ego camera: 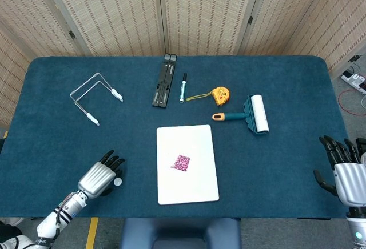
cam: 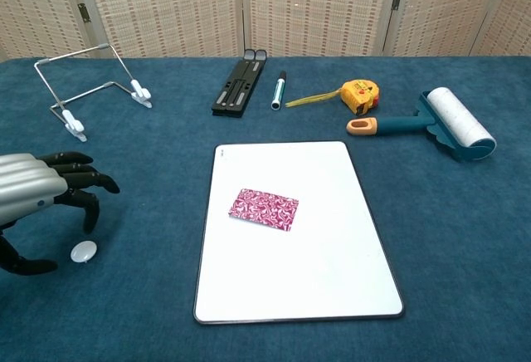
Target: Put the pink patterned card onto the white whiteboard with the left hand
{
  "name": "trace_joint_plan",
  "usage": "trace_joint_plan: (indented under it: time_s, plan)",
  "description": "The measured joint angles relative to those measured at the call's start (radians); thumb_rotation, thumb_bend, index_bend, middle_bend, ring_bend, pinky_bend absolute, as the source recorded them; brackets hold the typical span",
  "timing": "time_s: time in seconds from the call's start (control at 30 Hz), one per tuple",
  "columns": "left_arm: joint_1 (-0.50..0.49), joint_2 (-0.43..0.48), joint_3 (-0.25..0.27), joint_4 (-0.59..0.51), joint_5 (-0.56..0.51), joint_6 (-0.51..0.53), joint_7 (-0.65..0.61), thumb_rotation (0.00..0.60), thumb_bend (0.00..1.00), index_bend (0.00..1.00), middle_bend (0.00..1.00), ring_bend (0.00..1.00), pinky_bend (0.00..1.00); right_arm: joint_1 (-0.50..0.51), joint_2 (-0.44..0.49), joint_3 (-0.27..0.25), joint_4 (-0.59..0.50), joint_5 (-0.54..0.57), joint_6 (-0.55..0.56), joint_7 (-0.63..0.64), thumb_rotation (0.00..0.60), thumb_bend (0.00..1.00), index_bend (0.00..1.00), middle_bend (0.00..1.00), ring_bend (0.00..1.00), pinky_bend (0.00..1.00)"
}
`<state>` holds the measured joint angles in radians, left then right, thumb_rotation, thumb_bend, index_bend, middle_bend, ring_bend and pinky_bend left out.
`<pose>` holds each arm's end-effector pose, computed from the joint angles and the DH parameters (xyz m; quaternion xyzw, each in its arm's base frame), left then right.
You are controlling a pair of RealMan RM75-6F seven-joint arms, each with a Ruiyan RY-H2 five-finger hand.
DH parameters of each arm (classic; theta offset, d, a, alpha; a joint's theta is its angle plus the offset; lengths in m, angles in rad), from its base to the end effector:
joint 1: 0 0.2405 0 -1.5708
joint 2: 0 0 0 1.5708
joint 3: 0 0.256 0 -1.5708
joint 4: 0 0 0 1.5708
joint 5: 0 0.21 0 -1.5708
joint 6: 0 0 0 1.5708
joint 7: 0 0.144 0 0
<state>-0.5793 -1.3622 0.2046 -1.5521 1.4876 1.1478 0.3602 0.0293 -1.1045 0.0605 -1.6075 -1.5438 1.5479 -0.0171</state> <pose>-0.2326 0.2400 0.0133 -0.8445 -0.2538 -0.2759 0.3825 -0.3122 -0.1658 0.1714 0.5887 -0.3622 0.3923 0.6069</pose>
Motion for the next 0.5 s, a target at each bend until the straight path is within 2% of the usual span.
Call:
trace_joint_plan:
  time_s: [0.5]
  plan:
    - [0.009,-0.031,-0.059,0.013,-0.029,-0.078,0.034,0.6,0.33,0.47,0.18,0.16,0.0,-0.005,-0.006,-0.004,0.024,0.006,0.0,0.024,0.6,0.37,0.07,0.12,0.14,0.04]
